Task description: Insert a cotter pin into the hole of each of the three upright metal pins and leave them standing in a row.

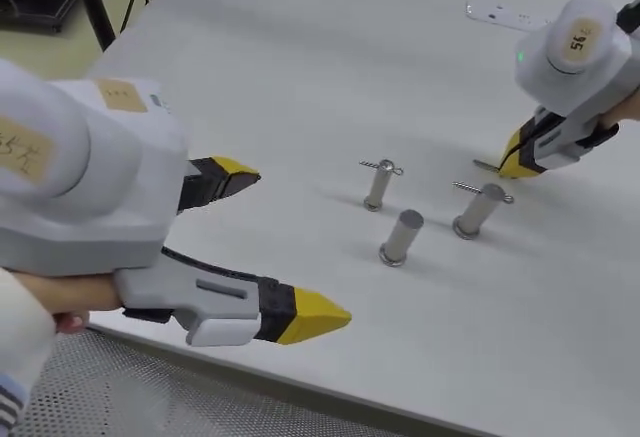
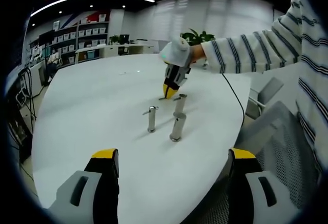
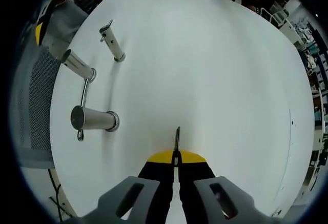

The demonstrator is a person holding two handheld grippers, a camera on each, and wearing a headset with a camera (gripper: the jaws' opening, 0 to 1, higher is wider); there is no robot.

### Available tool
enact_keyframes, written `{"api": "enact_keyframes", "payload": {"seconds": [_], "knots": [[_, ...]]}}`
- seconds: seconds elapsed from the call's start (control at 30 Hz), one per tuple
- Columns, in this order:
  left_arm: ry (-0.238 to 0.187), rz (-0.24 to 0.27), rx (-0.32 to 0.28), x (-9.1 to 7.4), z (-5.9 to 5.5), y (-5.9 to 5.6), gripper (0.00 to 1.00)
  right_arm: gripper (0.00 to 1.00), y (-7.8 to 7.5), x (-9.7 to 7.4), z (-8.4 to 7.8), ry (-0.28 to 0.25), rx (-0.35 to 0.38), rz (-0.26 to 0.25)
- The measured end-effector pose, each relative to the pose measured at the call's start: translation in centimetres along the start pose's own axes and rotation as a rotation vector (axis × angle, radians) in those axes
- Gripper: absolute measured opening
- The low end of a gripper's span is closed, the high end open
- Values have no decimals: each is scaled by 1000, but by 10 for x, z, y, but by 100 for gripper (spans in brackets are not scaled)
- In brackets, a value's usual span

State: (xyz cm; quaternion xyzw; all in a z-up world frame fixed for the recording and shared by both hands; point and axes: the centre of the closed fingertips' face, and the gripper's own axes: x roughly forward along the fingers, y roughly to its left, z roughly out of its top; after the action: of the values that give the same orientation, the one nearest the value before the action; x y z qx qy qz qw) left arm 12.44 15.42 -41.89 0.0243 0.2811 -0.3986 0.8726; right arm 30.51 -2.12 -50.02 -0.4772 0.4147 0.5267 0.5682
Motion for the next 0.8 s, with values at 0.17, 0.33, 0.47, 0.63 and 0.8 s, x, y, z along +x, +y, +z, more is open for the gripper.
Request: {"api": "enact_keyframes", "payload": {"seconds": [0.17,0.33,0.47,0.63,0.8], "knots": [[-4,2,-6,-1,1,0,86,0,3,-3,5,-6,-11,-14],[-6,2,-9,-1,2,1,85,0,6,-11,10,-16,-2,-22],[-6,10,-1,-2,3,2,85,0,7,-18,13,-32,-23,-42],[-9,9,-11,-2,3,2,83,0,6,-26,13,-25,-98,-85],[0,4,-9,-2,3,1,83,0,12,-36,15,-27,-118,-105]]}}
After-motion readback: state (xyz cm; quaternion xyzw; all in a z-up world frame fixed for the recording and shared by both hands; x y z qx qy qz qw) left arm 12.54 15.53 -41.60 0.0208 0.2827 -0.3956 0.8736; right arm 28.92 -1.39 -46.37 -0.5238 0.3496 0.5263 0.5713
